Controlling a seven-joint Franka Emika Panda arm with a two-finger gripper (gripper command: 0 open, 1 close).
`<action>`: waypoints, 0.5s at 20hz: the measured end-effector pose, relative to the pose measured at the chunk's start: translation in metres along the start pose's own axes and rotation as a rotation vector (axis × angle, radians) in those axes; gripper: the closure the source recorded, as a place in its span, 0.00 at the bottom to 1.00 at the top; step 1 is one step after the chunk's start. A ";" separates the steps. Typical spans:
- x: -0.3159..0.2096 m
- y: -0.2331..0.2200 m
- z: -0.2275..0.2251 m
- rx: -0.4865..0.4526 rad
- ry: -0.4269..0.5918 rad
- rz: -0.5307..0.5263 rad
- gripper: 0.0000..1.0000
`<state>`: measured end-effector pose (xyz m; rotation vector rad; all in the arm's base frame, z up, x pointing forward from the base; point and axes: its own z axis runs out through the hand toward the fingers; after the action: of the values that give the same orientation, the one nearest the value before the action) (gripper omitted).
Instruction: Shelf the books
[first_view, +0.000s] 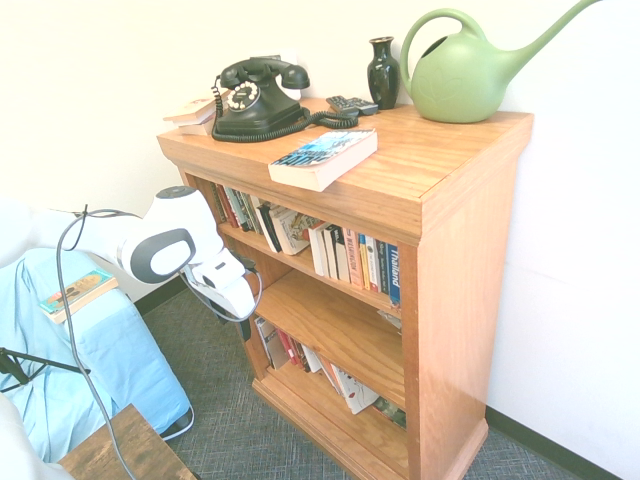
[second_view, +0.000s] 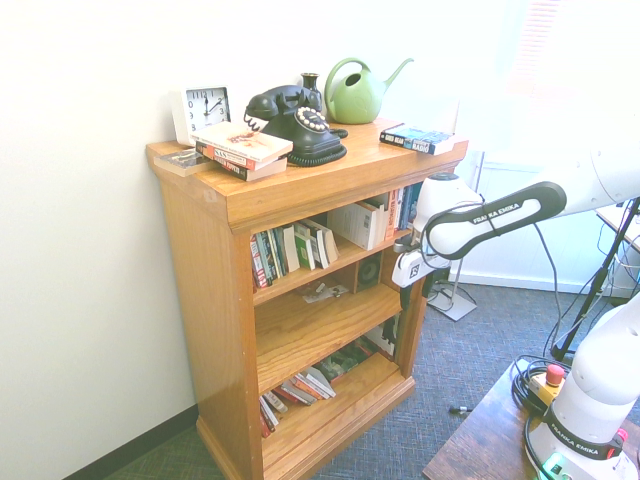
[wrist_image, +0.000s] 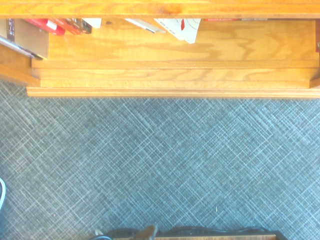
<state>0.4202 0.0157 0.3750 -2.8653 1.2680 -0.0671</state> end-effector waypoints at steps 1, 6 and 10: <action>0.000 0.000 0.001 -0.001 -0.001 0.000 0.00; 0.008 0.007 -0.004 -0.039 0.061 0.035 0.00; 0.034 0.045 -0.033 -0.118 0.208 0.110 0.00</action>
<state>0.4085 -0.0390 0.4083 -2.9444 1.5114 -0.3072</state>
